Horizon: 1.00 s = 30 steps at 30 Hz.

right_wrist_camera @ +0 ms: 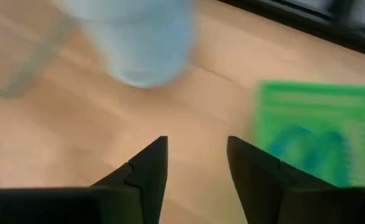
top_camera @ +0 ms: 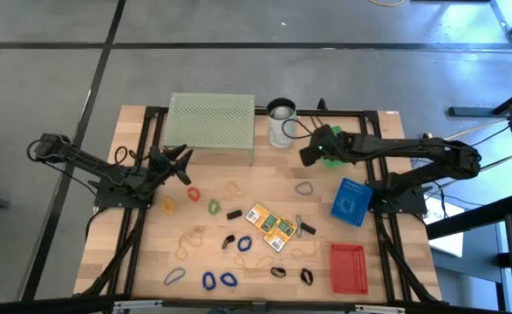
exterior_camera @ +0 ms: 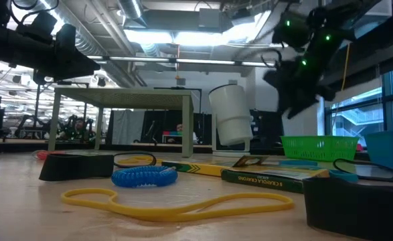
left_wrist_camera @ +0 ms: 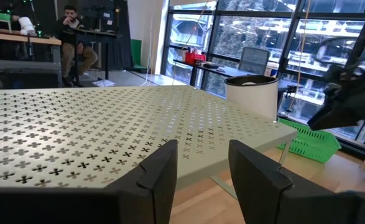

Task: Pick & Place Office Desk Supplies
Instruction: Put the blue rubber band into the green bin

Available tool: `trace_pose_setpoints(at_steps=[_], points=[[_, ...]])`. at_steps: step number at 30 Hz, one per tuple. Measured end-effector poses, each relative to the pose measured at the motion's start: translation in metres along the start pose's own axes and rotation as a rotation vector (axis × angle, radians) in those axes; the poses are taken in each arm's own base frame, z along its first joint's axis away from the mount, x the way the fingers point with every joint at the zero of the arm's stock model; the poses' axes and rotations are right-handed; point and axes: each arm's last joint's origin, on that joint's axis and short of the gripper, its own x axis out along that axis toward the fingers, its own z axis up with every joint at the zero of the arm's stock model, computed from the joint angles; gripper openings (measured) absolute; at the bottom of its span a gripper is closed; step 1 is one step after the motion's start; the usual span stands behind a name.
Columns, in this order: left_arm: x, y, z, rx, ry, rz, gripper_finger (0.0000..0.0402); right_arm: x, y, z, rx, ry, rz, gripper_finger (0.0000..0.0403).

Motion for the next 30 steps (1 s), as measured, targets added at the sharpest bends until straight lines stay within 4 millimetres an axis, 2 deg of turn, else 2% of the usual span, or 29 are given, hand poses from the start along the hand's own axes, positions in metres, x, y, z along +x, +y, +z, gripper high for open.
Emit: trace_pose_setpoints(at_steps=[6, 14, 21, 30], points=[[0.000, 0.000, 0.000, 0.000, 0.000, 0.000, 0.0139, -0.011, 0.042, -0.022, -0.143, -0.020, 0.219, 0.0151], [0.000, 0.000, 0.000, 0.003, 0.001, 0.000, 0.0139, -0.009, 0.077, -0.076, -0.440, 0.153, 0.340, 0.0149], [0.000, 0.000, 0.000, 0.004, 0.001, 0.000, 0.0139, 0.004, 0.084, -0.098, -0.676, 0.163, 0.277, 0.0149], [0.000, 0.000, 0.000, 0.004, 0.002, 0.000, 0.0139, 0.031, 0.077, -0.098, -0.629, 0.284, 0.243, 0.0149]])
